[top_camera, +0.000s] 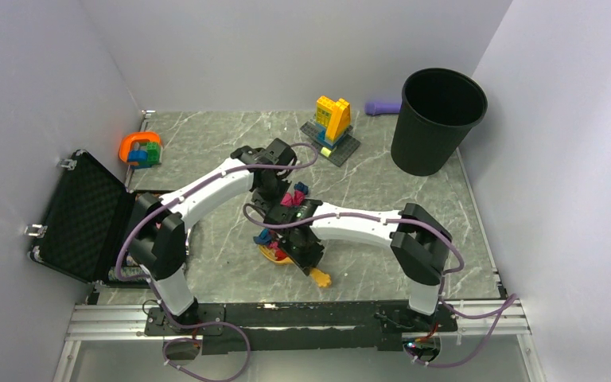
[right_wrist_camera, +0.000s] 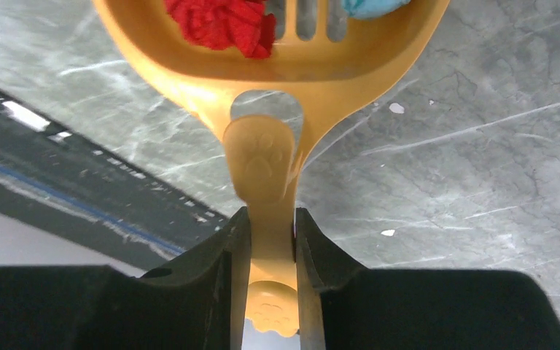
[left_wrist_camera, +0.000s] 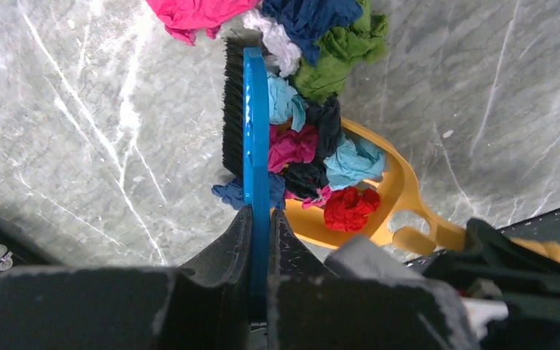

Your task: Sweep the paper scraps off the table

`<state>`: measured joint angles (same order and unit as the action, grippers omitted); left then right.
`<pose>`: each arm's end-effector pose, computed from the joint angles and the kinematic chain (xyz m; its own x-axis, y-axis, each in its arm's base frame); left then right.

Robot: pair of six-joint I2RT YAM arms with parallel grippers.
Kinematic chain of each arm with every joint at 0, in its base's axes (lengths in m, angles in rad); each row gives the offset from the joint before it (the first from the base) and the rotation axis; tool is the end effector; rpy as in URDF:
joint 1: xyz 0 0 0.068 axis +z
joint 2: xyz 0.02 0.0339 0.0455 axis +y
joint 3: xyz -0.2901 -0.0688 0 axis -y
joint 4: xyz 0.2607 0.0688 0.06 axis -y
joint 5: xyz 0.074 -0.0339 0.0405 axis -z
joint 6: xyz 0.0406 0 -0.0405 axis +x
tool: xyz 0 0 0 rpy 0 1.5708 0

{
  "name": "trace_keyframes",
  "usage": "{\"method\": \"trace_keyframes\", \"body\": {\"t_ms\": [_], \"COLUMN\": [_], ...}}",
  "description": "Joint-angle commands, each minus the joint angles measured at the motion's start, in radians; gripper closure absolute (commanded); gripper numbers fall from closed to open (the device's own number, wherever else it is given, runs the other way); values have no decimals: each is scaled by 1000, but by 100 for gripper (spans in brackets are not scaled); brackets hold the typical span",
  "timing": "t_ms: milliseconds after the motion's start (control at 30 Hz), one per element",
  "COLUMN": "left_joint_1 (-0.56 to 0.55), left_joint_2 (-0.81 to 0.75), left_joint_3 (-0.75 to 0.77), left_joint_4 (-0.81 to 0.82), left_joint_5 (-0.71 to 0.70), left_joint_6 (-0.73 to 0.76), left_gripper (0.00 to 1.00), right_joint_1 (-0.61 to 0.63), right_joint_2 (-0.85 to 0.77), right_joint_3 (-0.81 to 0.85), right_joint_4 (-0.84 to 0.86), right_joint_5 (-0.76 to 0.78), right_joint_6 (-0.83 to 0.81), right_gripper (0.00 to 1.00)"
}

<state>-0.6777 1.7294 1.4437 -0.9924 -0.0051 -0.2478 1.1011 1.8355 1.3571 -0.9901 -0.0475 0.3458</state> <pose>0.2852 -0.2293 0.2743 -0.8766 0.3907 -0.2809 0.4238 0.9034 -0.0660 0.1642 0.3278 0.2128 -0.7262 -0.6828 -0.0801 -0.6874 0.7219 0.0791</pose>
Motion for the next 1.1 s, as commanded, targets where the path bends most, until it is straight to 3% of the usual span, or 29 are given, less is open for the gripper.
{"method": "trace_keyframes", "body": {"t_ms": [0, 267, 433, 633, 1067], "left_joint_1": [-14, -14, -12, 9, 162], "left_joint_2": [-34, -59, -54, -94, -270], "left_joint_3": [15, 55, 94, 113, 51], "left_joint_4": [1, -44, -68, -71, -2], "left_joint_5": [151, 130, 123, 87, 77], "left_joint_6": [6, 12, 11, -2, -31], "left_gripper": [100, 100, 100, 100, 100], "right_joint_1": [-3, 32, 44, 54, 66], "right_joint_2": [-32, -95, -146, -183, -321], "right_joint_3": [-98, -293, -406, -445, -529], "right_joint_4": [164, 406, 547, 579, 596], "right_joint_5": [141, 299, 320, 328, 346], "right_joint_6": [9, 12, 27, 44, 67], "right_gripper": [100, 100, 100, 100, 100]}}
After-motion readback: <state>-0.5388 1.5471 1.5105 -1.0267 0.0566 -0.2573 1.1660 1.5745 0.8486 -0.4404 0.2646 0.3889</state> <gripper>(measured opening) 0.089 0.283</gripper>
